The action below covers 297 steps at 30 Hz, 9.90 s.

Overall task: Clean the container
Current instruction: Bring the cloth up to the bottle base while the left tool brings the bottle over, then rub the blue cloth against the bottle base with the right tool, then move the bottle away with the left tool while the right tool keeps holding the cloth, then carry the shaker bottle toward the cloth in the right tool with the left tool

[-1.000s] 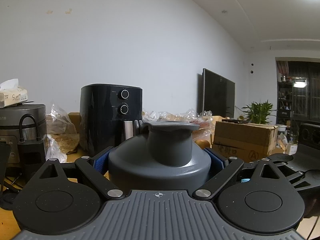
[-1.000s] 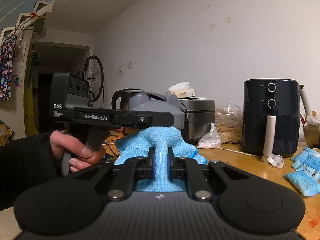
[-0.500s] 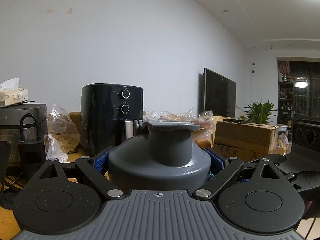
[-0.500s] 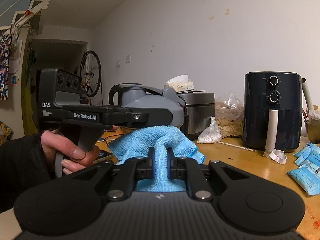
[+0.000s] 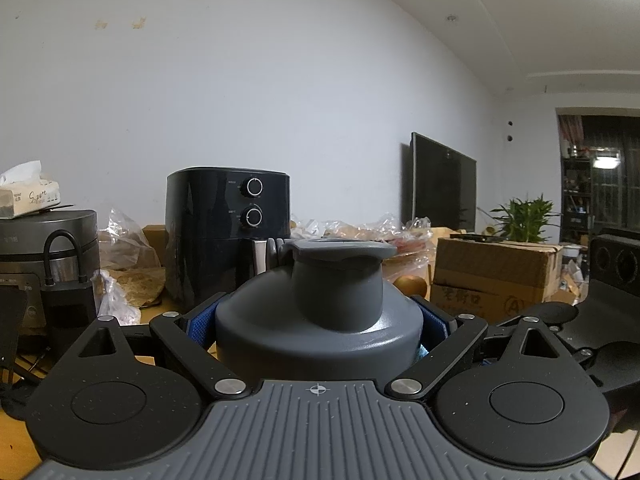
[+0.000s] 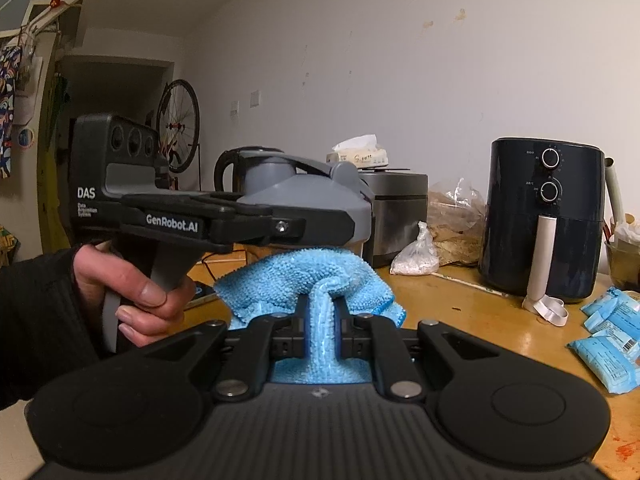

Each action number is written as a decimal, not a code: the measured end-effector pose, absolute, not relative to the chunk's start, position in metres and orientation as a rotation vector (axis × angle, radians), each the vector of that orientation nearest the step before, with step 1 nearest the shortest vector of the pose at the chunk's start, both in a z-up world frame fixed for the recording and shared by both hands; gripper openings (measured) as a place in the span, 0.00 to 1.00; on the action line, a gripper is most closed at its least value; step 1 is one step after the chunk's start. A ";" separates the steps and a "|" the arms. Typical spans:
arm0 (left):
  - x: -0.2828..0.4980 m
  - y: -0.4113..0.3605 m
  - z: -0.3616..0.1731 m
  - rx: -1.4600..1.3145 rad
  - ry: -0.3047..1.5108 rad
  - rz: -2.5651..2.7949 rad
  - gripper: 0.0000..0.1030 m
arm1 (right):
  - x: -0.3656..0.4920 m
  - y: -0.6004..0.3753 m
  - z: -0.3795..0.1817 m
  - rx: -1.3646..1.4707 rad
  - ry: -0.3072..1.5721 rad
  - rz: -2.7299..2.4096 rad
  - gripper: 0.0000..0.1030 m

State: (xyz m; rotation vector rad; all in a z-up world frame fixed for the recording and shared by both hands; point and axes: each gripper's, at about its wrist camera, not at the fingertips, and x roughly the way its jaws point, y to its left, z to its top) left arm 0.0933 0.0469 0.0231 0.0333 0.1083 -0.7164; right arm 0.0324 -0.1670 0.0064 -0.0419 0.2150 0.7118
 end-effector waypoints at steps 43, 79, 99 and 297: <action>0.096 0.047 0.023 0.031 0.111 -0.712 0.92 | 0.056 -0.137 -0.040 -0.229 0.501 0.675 0.03; 0.096 0.046 0.025 0.024 0.118 -0.712 0.93 | 0.051 -0.148 -0.030 -0.155 0.431 0.681 0.04; 0.097 0.047 0.024 0.024 0.119 -0.710 0.93 | 0.031 -0.157 0.006 -0.097 0.252 0.689 0.05; 0.061 -0.095 0.031 0.020 0.008 0.413 1.00 | -0.027 -0.260 -0.005 0.065 0.119 0.227 0.07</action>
